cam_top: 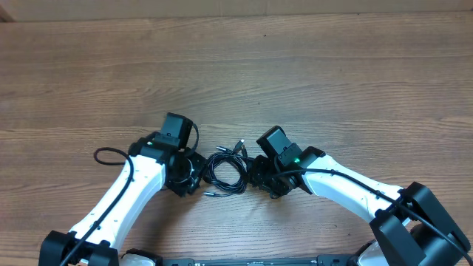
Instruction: Untangle cables
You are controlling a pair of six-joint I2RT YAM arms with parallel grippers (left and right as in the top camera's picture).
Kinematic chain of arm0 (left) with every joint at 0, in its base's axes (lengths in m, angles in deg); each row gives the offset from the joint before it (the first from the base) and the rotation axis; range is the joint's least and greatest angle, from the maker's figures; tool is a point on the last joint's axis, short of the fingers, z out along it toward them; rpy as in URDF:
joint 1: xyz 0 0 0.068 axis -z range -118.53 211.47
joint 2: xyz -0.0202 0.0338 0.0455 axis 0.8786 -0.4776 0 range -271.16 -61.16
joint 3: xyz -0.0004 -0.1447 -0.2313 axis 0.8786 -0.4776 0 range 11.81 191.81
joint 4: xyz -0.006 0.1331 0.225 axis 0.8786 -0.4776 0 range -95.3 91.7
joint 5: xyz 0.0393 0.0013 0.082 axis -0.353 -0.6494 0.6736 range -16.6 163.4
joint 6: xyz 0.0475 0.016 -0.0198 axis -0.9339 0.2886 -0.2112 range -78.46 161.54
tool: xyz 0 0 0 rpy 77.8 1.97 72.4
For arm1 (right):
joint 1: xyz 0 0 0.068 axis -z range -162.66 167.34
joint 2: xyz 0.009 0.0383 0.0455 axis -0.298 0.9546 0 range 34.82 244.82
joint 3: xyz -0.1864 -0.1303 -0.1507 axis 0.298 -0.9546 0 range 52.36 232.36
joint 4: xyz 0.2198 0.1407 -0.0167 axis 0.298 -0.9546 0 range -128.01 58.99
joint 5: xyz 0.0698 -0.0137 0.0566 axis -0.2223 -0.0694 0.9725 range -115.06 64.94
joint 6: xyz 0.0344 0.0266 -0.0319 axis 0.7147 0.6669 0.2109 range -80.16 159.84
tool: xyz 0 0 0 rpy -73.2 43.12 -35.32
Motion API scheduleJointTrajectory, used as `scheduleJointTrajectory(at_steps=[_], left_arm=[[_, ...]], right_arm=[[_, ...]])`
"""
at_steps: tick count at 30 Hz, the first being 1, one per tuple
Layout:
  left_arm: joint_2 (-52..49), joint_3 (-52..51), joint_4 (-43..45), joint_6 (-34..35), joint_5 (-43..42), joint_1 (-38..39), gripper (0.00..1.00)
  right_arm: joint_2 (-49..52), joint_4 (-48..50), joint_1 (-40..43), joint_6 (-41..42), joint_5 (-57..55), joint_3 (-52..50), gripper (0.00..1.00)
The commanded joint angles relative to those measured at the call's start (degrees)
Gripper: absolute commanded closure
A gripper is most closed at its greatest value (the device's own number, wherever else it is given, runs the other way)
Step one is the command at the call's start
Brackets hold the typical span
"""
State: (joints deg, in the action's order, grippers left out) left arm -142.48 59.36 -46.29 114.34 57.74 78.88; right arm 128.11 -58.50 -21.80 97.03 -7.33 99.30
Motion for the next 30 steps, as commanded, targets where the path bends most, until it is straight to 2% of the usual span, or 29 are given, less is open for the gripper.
scheduleJointTrajectory(at_steps=[1, 3, 6, 8, 15, 18, 22, 25, 29, 30], left_arm=[[1.0, -0.9, 1.4, 2.6, -0.7, 2.4, 0.55], [1.0, -0.9, 2.7, 2.6, -0.4, 3.9, 0.5], [1.0, -0.9, 4.5, 2.7, 2.0, 6.1, 0.59], [1.0, -0.9, 4.8, 3.0, 4.9, 7.6, 0.6], [-0.7, -1.0, 5.2, 9.4, 9.1, 11.2, 0.47], [-2.6, -1.0, 5.9, 10.0, 10.1, 11.5, 0.49], [-6.5, -1.0, 8.4, 10.0, 9.9, 11.5, 0.58], [-9.6, -1.0, 9.7, 9.9, 9.9, 11.5, 0.71], [-12.7, -1.0, 11.9, 9.9, 8.1, 11.5, 0.92], [-13.1, -1.0, 12.3, 9.9, 8.1, 11.5, 0.96]], right_arm=[[0.2, 0.3, -0.1, 0.0, -1.0, -0.1, 0.53], [0.2, 0.3, -0.1, 0.0, -1.1, -0.1, 0.53], [0.2, 0.3, -0.1, 0.0, -1.1, -0.1, 0.53], [0.2, 0.3, -0.1, 0.0, -1.1, -0.1, 0.53], [0.2, 0.3, -0.1, 0.0, -1.1, -0.1, 0.53], [0.2, 0.3, -0.1, 0.0, -1.1, -0.1, 0.53], [0.2, 0.1, -0.1, 0.0, -1.1, -0.1, 0.53], [0.2, 0.1, -0.1, 0.0, -1.1, -0.1, 0.53], [0.2, -0.1, -0.1, 0.0, -1.1, -0.1, 0.55], [0.2, -0.3, -0.1, -0.5, -1.0, -0.1, 0.65]])
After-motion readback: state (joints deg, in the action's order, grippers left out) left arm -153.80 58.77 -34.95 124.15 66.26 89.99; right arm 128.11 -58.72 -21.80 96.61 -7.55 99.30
